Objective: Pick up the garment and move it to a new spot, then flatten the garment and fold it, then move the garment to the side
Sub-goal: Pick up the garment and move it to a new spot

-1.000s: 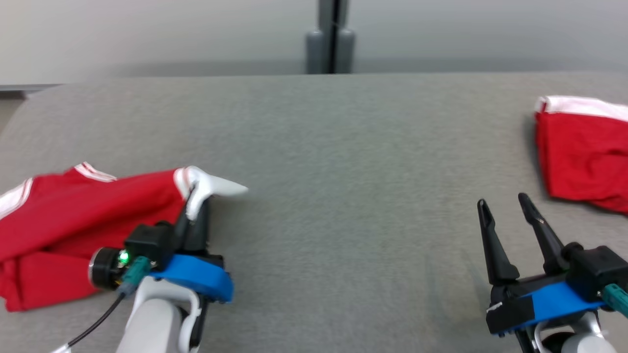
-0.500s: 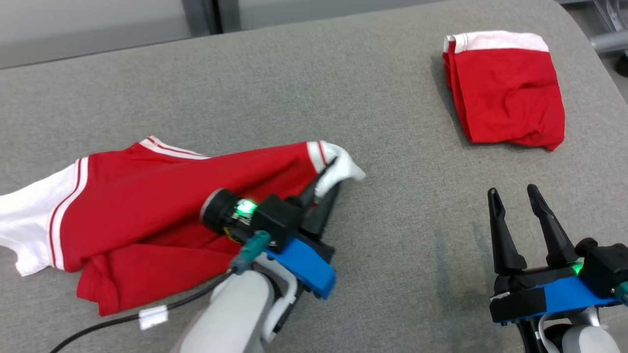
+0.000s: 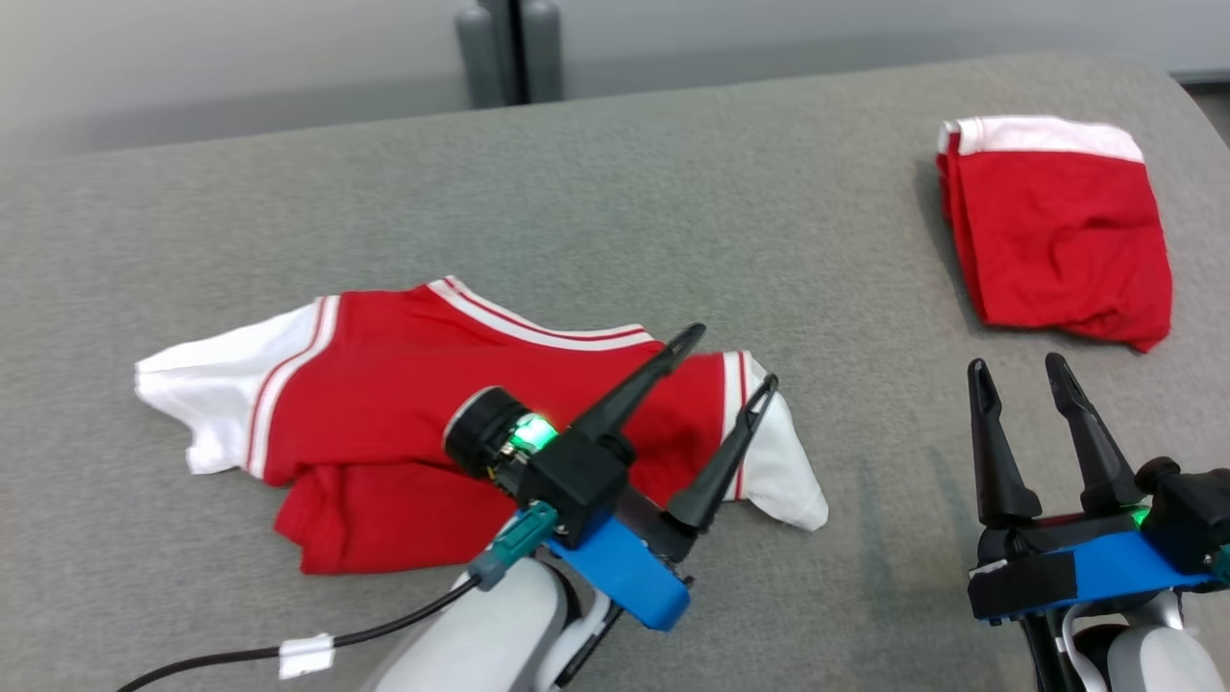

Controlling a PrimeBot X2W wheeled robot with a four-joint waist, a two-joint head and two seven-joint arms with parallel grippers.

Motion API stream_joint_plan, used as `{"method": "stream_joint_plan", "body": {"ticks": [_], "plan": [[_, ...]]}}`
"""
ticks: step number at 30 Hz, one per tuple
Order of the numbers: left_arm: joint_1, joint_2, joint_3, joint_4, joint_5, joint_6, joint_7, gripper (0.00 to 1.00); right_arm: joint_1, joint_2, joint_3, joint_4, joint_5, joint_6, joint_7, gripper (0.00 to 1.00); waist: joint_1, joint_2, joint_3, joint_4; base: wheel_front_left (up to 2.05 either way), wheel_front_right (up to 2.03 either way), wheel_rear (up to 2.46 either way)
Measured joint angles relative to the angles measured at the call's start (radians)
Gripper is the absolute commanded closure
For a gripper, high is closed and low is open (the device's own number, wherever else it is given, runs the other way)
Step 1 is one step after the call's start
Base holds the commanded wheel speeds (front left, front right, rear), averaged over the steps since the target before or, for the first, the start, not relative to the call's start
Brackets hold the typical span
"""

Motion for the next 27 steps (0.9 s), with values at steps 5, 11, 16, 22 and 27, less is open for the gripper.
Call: {"method": "stream_joint_plan", "body": {"ticks": [5, 11, 16, 22, 27], "plan": [[0.026, 0.039, 0.071, -0.028, -0.003, 0.074, -0.012, 0.00, 0.010, 0.000, -0.015, -0.016, -0.018, 0.000, 0.025, 0.00, -0.0001, 0.0000, -0.042, 0.053, 0.00, 0.00, 0.00], [0.090, 0.109, 0.198, -0.027, -0.058, 0.155, -0.020, 0.00, 0.033, 0.000, -0.019, -0.030, -0.019, 0.000, 0.049, 0.00, 0.0000, 0.0000, -0.078, 0.104, 0.00, 0.00, 0.00], [0.160, 0.173, 0.295, -0.023, -0.105, 0.194, -0.027, 0.00, 0.063, 0.000, -0.030, -0.029, -0.019, 0.000, 0.066, 0.00, 0.0000, -0.0001, -0.113, 0.142, 0.00, 0.00, 0.00], [0.245, 0.235, 0.354, -0.030, -0.133, 0.209, -0.031, 0.00, 0.090, 0.000, -0.033, -0.035, -0.013, 0.000, 0.080, 0.00, 0.0000, -0.0002, -0.143, 0.161, 0.00, 0.00, 0.00], [0.289, 0.259, 0.345, -0.035, -0.134, 0.203, -0.014, 0.00, 0.116, 0.000, -0.033, -0.039, -0.015, 0.000, 0.098, 0.00, -0.0001, -0.0002, -0.163, 0.158, 0.00, 0.00, 0.00]]}}
